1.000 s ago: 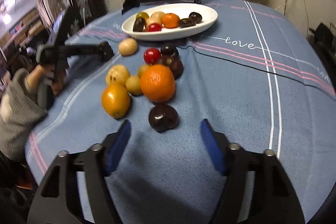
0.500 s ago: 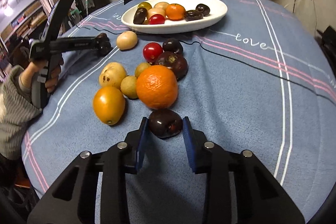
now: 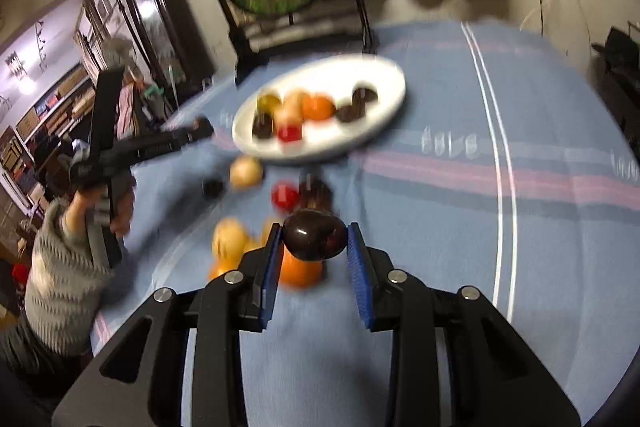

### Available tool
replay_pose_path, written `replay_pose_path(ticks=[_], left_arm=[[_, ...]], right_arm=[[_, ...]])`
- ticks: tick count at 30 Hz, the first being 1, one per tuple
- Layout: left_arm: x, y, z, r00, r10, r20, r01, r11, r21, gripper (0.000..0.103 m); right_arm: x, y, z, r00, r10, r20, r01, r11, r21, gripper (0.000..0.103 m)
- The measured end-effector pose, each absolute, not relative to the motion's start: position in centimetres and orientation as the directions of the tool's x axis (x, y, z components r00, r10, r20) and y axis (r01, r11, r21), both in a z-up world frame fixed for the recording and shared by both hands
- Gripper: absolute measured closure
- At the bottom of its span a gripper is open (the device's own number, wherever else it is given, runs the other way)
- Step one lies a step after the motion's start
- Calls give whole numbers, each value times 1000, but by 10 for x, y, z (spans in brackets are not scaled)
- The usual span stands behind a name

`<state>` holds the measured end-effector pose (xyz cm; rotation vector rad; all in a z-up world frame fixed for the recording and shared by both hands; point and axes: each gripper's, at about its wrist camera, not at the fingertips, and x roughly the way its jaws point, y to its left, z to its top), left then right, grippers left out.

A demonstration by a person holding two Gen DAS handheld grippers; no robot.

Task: Organize fruits
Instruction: 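Place the patterned fruit on the plate with left tool while right tool places dark fruit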

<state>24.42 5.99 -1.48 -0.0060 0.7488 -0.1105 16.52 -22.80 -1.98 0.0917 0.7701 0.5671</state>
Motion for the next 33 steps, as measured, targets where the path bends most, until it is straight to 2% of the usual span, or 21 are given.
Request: replay_pose_path(ticks=[6,13,15,16,17,19,21,24,26,33], left_arm=[[283,59,-15,723,-106,-683,67,994,-83,60],[320,67,-35,667,-192,-720,100,980,-170,60],[324,66,-35,670,-189,-718,109,982,-156,55],[327,65,-33,674,-196,-712,114,980,-162,42],[328,66,-33,676,-202,-709,115,979,-169,32],[328,64,-33,675,-214,-707,125,976,-176,31],[326,62,-31,678,-213,-704,134,977,-167,31],[319,64,-26,693,-198,-693,125,980,-154,27],[311,69,-22,706,-187,-683,111,982,-153,15],[276,75,-22,736,-114,-667,75,993,-87,13]], right_arm=[[232,-190,-2,590,545,-595,-449,835,320,70],[293,-155,-23,576,526,-626,-409,848,336,69],[303,-151,-32,562,520,-643,-396,852,343,68],[307,-151,-34,558,515,-651,-387,855,345,62],[310,-152,-37,555,514,-654,-380,856,351,42],[306,-161,-35,602,502,-621,-355,865,355,21],[302,-167,-29,642,498,-583,-352,867,353,19],[299,-173,-25,640,511,-574,-353,859,372,19],[295,-177,-26,624,523,-580,-347,851,394,15],[270,-203,-32,626,526,-575,-300,844,445,12]])
